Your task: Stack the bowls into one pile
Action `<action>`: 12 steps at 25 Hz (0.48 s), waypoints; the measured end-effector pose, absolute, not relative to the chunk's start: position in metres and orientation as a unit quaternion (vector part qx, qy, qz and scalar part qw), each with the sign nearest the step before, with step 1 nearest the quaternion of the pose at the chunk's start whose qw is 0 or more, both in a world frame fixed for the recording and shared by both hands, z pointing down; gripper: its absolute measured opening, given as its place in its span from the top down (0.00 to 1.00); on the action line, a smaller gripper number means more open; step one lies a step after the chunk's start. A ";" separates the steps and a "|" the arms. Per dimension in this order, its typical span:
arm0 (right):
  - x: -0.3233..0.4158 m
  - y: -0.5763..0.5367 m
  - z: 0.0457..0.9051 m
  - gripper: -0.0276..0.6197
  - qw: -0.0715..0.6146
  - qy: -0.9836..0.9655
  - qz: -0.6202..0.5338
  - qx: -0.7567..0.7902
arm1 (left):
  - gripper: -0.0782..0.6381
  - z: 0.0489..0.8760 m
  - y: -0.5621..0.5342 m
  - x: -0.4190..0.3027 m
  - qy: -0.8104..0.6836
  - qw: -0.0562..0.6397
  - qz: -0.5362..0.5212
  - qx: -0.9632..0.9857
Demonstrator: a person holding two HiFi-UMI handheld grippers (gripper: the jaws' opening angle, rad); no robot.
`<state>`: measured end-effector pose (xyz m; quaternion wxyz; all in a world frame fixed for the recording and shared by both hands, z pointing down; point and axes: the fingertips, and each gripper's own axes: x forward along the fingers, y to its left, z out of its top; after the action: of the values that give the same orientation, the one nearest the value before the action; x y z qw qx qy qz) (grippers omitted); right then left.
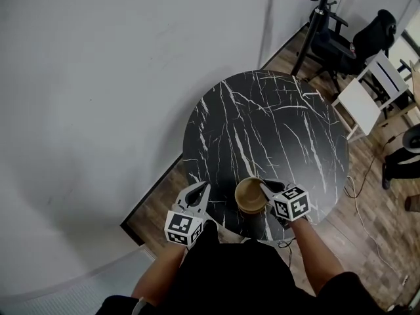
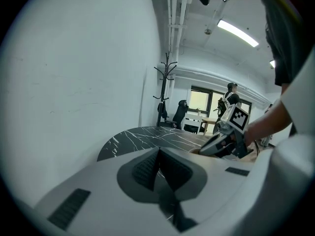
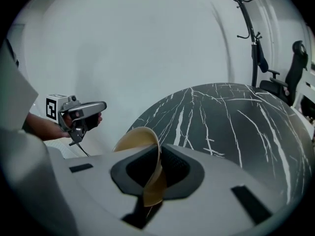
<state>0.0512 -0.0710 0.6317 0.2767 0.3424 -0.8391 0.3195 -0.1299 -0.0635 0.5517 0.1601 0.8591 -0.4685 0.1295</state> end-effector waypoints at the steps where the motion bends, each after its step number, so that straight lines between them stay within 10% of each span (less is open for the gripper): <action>1: 0.053 -0.068 0.634 0.91 0.279 -0.838 0.322 0.342 | 0.87 0.552 -0.063 -0.131 -0.469 0.160 0.130 0.859; 12: 0.054 -0.047 0.664 0.90 0.314 -0.826 0.326 0.335 | 0.87 0.553 -0.058 -0.129 -0.468 0.164 0.129 0.859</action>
<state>0.0536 -0.0471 0.6642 0.3142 0.3355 -0.8261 0.3262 -0.1293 -0.0582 0.5531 0.1638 0.8587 -0.4683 0.1286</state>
